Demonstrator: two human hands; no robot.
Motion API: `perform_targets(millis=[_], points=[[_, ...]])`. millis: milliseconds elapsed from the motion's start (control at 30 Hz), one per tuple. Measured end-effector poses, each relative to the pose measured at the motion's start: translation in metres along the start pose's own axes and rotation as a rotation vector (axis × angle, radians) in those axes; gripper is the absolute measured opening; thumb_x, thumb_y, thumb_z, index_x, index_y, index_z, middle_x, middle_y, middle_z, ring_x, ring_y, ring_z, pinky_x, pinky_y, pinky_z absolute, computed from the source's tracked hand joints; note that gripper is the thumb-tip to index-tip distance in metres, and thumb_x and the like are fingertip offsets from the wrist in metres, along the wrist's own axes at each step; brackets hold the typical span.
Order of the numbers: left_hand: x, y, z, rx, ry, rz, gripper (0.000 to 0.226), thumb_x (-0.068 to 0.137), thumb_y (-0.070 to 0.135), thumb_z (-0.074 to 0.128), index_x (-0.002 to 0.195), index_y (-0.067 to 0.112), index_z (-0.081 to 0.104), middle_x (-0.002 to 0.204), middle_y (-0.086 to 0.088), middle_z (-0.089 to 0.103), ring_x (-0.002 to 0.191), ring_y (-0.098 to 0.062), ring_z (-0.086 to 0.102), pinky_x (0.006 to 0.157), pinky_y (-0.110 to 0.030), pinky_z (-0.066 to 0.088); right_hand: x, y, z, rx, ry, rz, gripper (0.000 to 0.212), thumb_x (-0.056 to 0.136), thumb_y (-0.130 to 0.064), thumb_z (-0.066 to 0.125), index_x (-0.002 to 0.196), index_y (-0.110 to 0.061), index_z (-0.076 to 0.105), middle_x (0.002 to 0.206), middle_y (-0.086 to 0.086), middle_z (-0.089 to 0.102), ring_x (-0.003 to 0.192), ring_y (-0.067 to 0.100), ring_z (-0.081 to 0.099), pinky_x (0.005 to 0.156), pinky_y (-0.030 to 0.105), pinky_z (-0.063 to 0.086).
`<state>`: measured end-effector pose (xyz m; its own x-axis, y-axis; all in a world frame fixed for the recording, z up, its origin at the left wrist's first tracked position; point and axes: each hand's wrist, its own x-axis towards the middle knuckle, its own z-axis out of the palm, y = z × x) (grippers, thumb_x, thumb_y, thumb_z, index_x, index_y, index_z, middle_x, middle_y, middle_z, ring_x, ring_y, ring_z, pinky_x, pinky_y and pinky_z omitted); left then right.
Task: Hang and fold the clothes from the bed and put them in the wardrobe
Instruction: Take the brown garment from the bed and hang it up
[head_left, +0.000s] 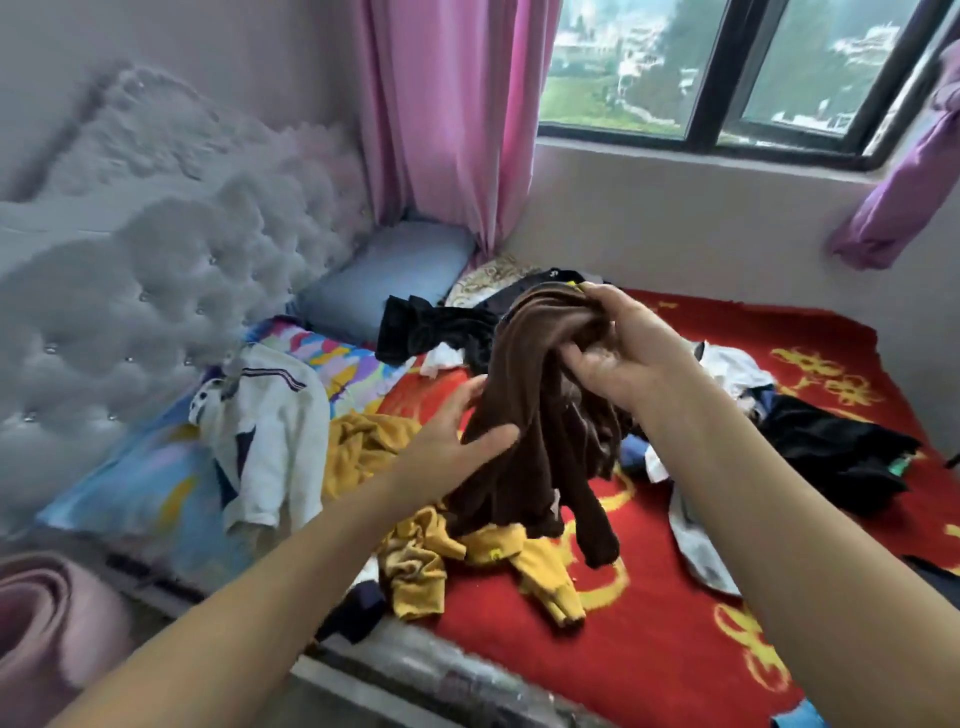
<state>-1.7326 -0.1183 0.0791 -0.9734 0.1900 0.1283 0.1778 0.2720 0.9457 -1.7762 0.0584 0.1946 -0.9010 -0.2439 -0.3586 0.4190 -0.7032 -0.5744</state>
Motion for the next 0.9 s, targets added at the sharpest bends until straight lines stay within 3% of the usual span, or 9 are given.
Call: perform_targets(millis=[67, 167, 300, 500, 633, 700, 767, 833, 900], points=[[-0.030, 0.006, -0.011, 0.086, -0.101, 0.028, 0.038, 0.084, 0.025, 0.072, 0.115, 0.033, 0.051, 0.105, 0.022, 0.061, 0.096, 0.017, 0.055, 0.081, -0.006, 0.041, -0.014, 0.027, 0.020, -0.005, -0.025, 0.009, 0.022, 0.095, -0.010, 0.052, 0.078, 0.000, 0.060, 0.062, 0.013, 0.068, 0.051, 0.023, 0.068, 0.044, 0.033, 0.055], [-0.075, 0.008, -0.051, 0.132, -0.011, -0.037, 0.016, 0.089, 0.014, 0.066, 0.087, 0.030, 0.060, 0.077, 0.021, 0.066, 0.074, 0.012, 0.059, 0.073, -0.018, 0.044, -0.036, 0.061, 0.043, 0.041, -0.064, 0.009, 0.022, 0.096, -0.011, 0.050, 0.080, -0.001, 0.061, 0.062, 0.012, 0.068, 0.051, 0.022, 0.068, 0.045, 0.031, 0.056], [-0.149, 0.021, -0.121, -0.171, 0.108, -0.148, 0.013, 0.096, 0.013, 0.052, 0.086, 0.009, 0.058, 0.056, -0.004, 0.062, 0.047, -0.014, 0.057, 0.062, -0.029, 0.052, -0.056, 0.096, 0.055, 0.063, -0.045, -0.026, 0.016, 0.095, -0.013, 0.052, 0.083, -0.007, 0.061, 0.063, 0.009, 0.070, 0.054, 0.021, 0.069, 0.048, 0.032, 0.057], [-0.226, 0.070, -0.185, -0.378, 0.397, -0.040, 0.025, 0.099, 0.011, 0.040, 0.078, 0.013, 0.052, 0.040, 0.005, 0.036, 0.030, -0.006, 0.030, 0.052, -0.023, 0.052, -0.068, 0.172, 0.063, -0.190, 0.010, 0.205, 0.010, 0.094, -0.019, 0.055, 0.090, -0.011, 0.059, 0.089, 0.006, 0.065, 0.078, 0.018, 0.062, 0.049, 0.036, 0.056], [-0.276, 0.067, -0.194, -0.480, 0.325, -0.217, 0.038, 0.086, 0.045, 0.049, 0.083, 0.008, 0.059, 0.048, -0.004, 0.051, 0.036, -0.013, 0.045, 0.054, -0.027, 0.054, -0.085, 0.200, 0.087, -0.299, -0.165, 0.275, 0.014, 0.092, -0.016, 0.053, 0.105, -0.016, 0.057, 0.091, 0.004, 0.064, 0.079, 0.015, 0.064, 0.053, 0.030, 0.055], [-0.296, 0.061, -0.192, -0.482, 0.341, -0.328, 0.050, 0.081, 0.055, 0.045, 0.080, 0.010, 0.068, 0.059, -0.007, 0.063, 0.048, -0.013, 0.059, 0.052, -0.022, 0.052, -0.100, 0.202, 0.100, -0.396, -0.286, 0.293, 0.009, 0.092, -0.017, 0.052, 0.097, -0.015, 0.060, 0.083, 0.004, 0.065, 0.068, 0.015, 0.066, 0.051, 0.027, 0.055], [-0.304, 0.055, -0.186, -0.314, 0.430, -0.300, 0.045, 0.094, 0.046, 0.040, 0.083, 0.013, 0.069, 0.079, -0.008, 0.069, 0.069, -0.011, 0.066, 0.063, -0.020, 0.052, -0.119, 0.202, 0.109, -0.607, -0.456, 0.288, 0.015, 0.092, -0.016, 0.048, 0.086, -0.013, 0.062, 0.076, 0.006, 0.063, 0.062, 0.016, 0.063, 0.058, 0.026, 0.053], [-0.304, 0.060, -0.177, -0.092, 0.539, -0.182, 0.017, 0.100, 0.018, 0.046, 0.109, 0.016, 0.060, 0.109, -0.007, 0.064, 0.101, -0.012, 0.061, 0.084, -0.023, 0.050, -0.143, 0.198, 0.116, -0.822, -0.679, 0.239, 0.022, 0.080, -0.008, 0.050, 0.070, -0.013, 0.069, 0.066, 0.006, 0.065, 0.057, 0.015, 0.063, 0.056, 0.022, 0.052], [-0.299, 0.069, -0.163, 0.093, 0.476, -0.045, 0.048, 0.093, 0.000, 0.055, 0.132, 0.025, 0.041, 0.135, 0.001, 0.048, 0.127, -0.007, 0.044, 0.102, -0.017, 0.036, -0.166, 0.190, 0.118, -1.012, -0.882, 0.185, 0.029, 0.065, -0.007, 0.046, 0.057, -0.019, 0.071, 0.056, -0.002, 0.063, 0.050, 0.007, 0.061, 0.048, 0.015, 0.047]])
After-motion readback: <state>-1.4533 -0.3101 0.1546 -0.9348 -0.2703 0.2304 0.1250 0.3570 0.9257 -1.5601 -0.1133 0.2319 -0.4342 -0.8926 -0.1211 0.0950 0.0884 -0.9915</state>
